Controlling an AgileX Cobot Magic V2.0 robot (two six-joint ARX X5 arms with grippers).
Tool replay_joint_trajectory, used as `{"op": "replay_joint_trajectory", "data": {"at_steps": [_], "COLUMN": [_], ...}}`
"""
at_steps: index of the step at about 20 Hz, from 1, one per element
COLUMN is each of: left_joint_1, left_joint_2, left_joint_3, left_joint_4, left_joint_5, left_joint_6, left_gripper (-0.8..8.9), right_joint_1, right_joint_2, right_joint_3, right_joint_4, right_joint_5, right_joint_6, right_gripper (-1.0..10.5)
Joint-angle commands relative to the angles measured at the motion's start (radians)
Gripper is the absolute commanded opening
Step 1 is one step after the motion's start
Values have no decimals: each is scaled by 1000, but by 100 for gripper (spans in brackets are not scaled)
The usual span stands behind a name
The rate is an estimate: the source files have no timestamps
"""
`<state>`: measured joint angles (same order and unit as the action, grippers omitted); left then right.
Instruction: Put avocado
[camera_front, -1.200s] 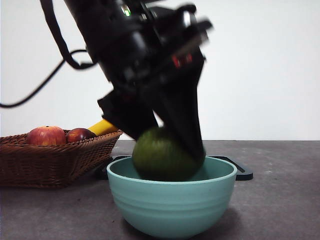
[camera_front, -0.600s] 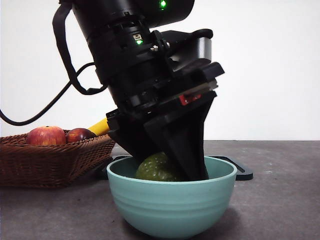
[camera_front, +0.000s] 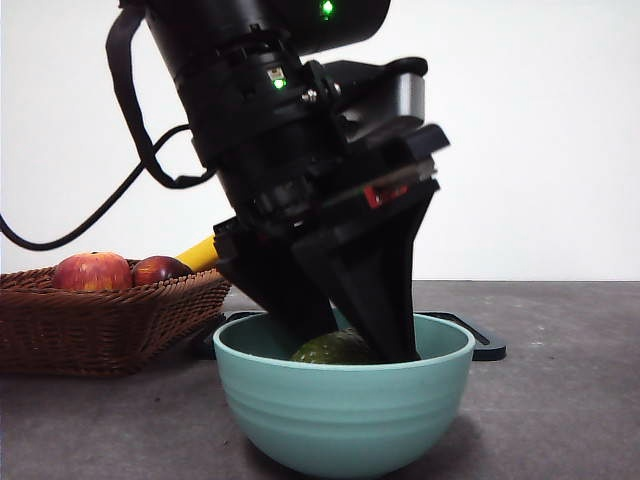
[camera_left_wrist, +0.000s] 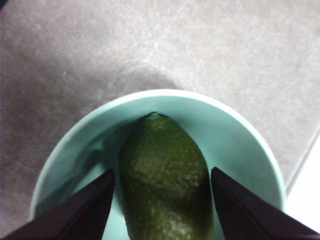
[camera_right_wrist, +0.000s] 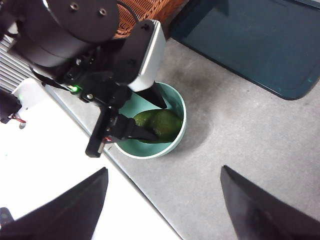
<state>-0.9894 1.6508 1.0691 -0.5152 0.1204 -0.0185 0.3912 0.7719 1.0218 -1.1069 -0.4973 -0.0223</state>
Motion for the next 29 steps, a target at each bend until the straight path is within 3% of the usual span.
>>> {"op": "replay_joint_trajectory", "data": {"at_steps": [1, 10, 18, 21, 27, 29], "left_joint_1": [3, 225, 465, 500, 496, 496], "left_joint_2": [-61, -422, -652, -745, -858, -871], "left_joint_3": [30, 36, -6, -114, -218, -218], "left_joint_4": [11, -5, -166, -182, -340, -381], "left_joint_5": [-1, -1, 64, 150, 454, 475], "left_joint_6": [-24, -79, -68, -69, -16, 2], "left_gripper": [312, 311, 311, 311, 311, 311], "right_joint_1": [5, 5, 5, 5, 18, 43], "right_joint_2": [5, 5, 71, 126, 267, 320], "right_joint_3": [18, 18, 18, 18, 18, 18], "right_joint_4": [9, 15, 52, 93, 153, 174], "right_joint_5": [1, 1, 4, 4, 1, 1], "right_joint_6": [-5, -4, -4, -4, -4, -4], "right_gripper": [357, 357, 357, 357, 357, 357]}}
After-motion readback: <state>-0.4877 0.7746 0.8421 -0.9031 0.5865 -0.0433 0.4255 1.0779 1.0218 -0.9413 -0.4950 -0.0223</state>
